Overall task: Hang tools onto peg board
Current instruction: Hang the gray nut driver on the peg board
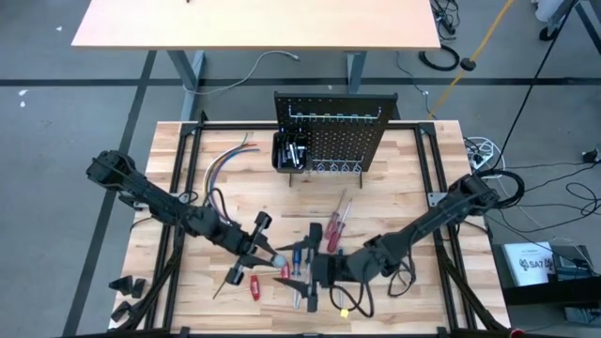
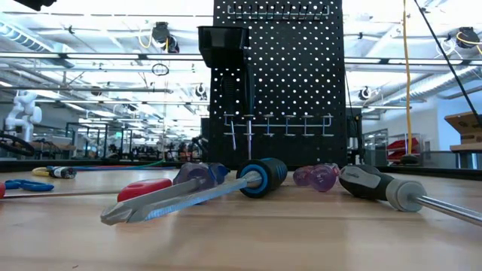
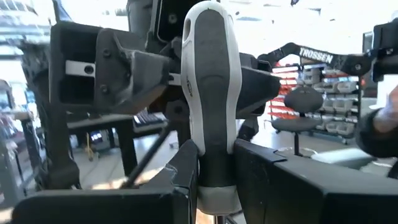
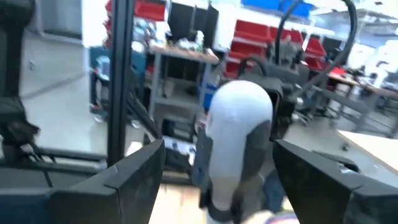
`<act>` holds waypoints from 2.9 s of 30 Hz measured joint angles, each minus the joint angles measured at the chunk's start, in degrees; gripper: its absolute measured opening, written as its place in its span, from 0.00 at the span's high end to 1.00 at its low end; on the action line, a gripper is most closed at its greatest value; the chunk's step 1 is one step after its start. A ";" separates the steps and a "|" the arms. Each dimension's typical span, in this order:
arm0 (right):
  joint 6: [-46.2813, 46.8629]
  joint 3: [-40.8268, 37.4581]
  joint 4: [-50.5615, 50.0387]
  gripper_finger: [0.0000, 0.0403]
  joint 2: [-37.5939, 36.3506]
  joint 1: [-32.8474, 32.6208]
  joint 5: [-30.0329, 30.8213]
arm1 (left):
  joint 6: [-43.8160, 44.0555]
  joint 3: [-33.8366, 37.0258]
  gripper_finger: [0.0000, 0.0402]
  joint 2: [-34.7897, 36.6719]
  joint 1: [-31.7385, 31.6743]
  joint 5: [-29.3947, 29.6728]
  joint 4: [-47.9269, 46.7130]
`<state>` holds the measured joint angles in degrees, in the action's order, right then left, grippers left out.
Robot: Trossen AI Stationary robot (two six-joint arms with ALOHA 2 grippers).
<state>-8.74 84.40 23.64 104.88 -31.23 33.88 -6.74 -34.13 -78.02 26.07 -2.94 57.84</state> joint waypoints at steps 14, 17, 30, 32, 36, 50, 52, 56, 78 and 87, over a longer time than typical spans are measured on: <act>-0.69 0.00 1.86 0.41 0.00 2.31 -1.28 | 0.39 0.00 0.83 0.02 -1.07 0.07 2.87; -0.91 0.00 1.94 0.51 0.00 2.69 -1.31 | 0.39 0.00 0.83 0.04 -1.07 0.11 2.98; -4.02 0.00 -3.20 0.72 -0.98 3.53 2.77 | 2.93 -0.09 0.58 0.88 -1.31 11.14 -5.57; -3.43 0.00 -6.79 0.72 -2.19 3.13 6.71 | 0.99 -0.07 0.51 1.90 -1.33 15.80 -9.27; 0.11 0.02 -14.81 0.72 -3.79 2.67 11.35 | 0.15 -0.09 0.44 6.22 -1.33 25.08 -21.17; 34.20 -3.10 -58.33 0.72 -15.07 2.37 34.19 | -5.68 -0.04 0.42 20.70 -5.04 36.88 -44.72; 39.30 -7.61 -60.03 0.72 -18.23 2.34 35.27 | -7.22 -0.06 0.42 21.39 -7.01 38.51 -46.57; 47.16 -21.12 -54.72 0.72 -27.46 3.90 35.35 | -6.83 0.69 0.42 21.51 -12.97 35.54 -50.67; 8.03 -48.19 15.40 0.72 -35.24 32.36 1.83 | -7.47 6.78 0.42 21.75 -36.51 8.13 -35.58; 1.69 -48.17 27.46 0.72 -26.26 32.90 1.98 | -7.21 6.78 0.42 21.58 -40.44 0.69 -41.06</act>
<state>-7.05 36.23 51.10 78.62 1.68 35.87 -13.96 -27.35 -56.44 -14.38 -2.25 16.78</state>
